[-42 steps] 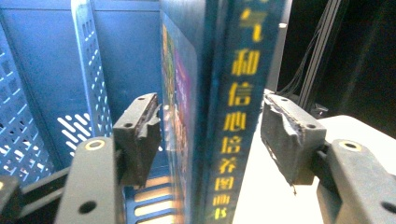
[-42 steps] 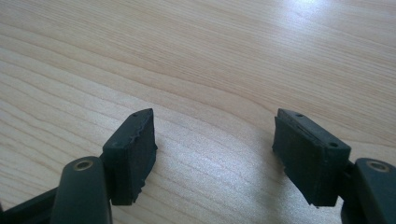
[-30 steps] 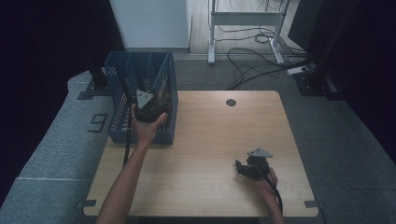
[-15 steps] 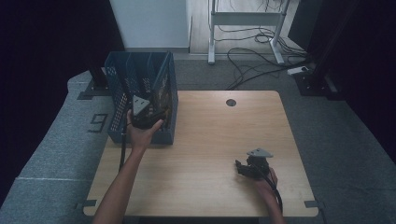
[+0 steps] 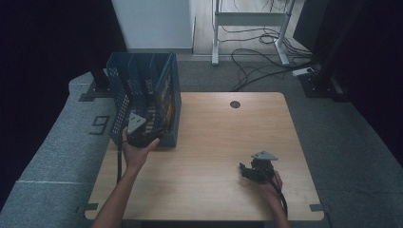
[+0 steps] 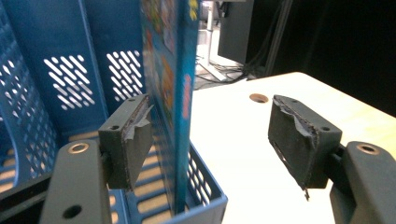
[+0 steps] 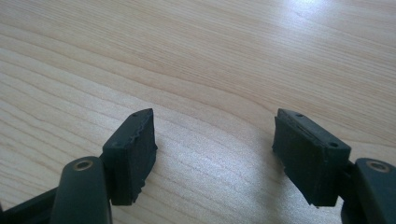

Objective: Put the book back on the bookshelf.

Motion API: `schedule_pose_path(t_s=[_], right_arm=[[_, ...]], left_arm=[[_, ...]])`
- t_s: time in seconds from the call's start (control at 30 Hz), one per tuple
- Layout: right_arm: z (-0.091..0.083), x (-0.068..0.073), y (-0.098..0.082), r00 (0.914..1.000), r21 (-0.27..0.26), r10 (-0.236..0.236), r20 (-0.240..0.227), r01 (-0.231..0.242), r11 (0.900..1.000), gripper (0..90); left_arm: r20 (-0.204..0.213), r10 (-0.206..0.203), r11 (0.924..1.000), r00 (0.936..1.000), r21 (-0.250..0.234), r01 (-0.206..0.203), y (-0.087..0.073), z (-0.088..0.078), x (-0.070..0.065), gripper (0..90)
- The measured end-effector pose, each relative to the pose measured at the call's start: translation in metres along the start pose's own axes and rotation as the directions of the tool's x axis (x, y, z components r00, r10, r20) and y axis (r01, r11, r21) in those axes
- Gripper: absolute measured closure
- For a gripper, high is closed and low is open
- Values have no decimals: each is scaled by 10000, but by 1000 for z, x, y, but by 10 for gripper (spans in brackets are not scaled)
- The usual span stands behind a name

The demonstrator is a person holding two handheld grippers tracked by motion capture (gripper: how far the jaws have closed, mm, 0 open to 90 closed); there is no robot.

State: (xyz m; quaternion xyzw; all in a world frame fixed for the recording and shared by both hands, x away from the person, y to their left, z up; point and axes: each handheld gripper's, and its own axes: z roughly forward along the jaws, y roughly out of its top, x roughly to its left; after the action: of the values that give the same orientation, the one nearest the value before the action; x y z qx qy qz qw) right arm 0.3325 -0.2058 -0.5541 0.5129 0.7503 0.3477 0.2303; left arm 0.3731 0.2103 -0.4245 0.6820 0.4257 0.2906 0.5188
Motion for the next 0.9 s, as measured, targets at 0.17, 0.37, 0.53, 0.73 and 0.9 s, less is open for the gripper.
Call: schedule_pose_path(t_s=[0.17,0.37,0.53,0.73,0.9], right_arm=[[0,0,0,10000,0,-2,3,2,10000,291],[0,0,0,10000,-2,-2,3,2,10000,291],[0,0,0,10000,-2,1,6,-1,10000,291],[0,0,0,10000,-1,0,7,0,10000,290],[0,0,0,10000,2,3,5,-3,10000,290]], left_arm=[[461,-166,9998,9988,132,160,-11,-9,-3,306],[936,-139,9990,9955,447,98,-29,-18,-9,302],[1507,-637,9941,9865,964,494,-53,-25,-12,300],[1747,-647,9890,9825,1428,397,-75,-31,-16,296],[1954,-826,9845,9772,1684,495,-86,-33,-15,294]])
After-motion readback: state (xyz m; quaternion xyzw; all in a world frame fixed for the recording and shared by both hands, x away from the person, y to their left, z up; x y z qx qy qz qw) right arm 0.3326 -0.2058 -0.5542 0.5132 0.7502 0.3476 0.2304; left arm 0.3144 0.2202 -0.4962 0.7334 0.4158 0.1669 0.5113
